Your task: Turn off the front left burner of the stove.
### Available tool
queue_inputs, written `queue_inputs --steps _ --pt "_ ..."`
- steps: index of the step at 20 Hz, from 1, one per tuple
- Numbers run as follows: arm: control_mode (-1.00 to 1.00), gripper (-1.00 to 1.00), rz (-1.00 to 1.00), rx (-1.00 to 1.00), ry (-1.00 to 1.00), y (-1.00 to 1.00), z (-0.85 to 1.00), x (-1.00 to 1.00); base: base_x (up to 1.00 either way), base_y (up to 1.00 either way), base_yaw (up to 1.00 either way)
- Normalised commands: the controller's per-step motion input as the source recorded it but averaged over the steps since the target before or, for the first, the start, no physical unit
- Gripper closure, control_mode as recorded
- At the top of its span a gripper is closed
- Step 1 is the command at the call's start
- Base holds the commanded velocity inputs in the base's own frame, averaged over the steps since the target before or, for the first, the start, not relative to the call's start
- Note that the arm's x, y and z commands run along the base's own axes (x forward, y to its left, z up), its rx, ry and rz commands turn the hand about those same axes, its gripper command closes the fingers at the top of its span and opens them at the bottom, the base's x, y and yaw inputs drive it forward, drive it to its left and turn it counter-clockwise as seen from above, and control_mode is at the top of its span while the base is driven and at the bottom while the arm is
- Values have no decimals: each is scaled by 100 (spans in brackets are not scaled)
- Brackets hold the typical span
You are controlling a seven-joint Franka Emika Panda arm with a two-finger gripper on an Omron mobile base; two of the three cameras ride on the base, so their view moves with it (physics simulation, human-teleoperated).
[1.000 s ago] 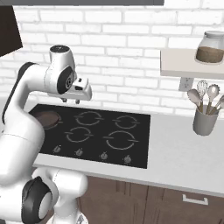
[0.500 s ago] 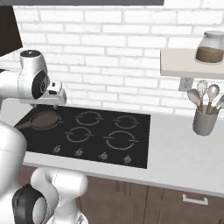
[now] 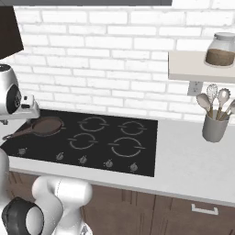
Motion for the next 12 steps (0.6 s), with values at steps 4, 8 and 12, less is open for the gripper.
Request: queue_inputs --steps 4,8,12 --pt "-100 -100 24 0 7 99 -23 -19 0 0 0" --pt "-100 -100 33 0 2 76 -51 -2 0 0 0" --pt "-100 -100 41 0 0 23 -63 0 0 0 0"
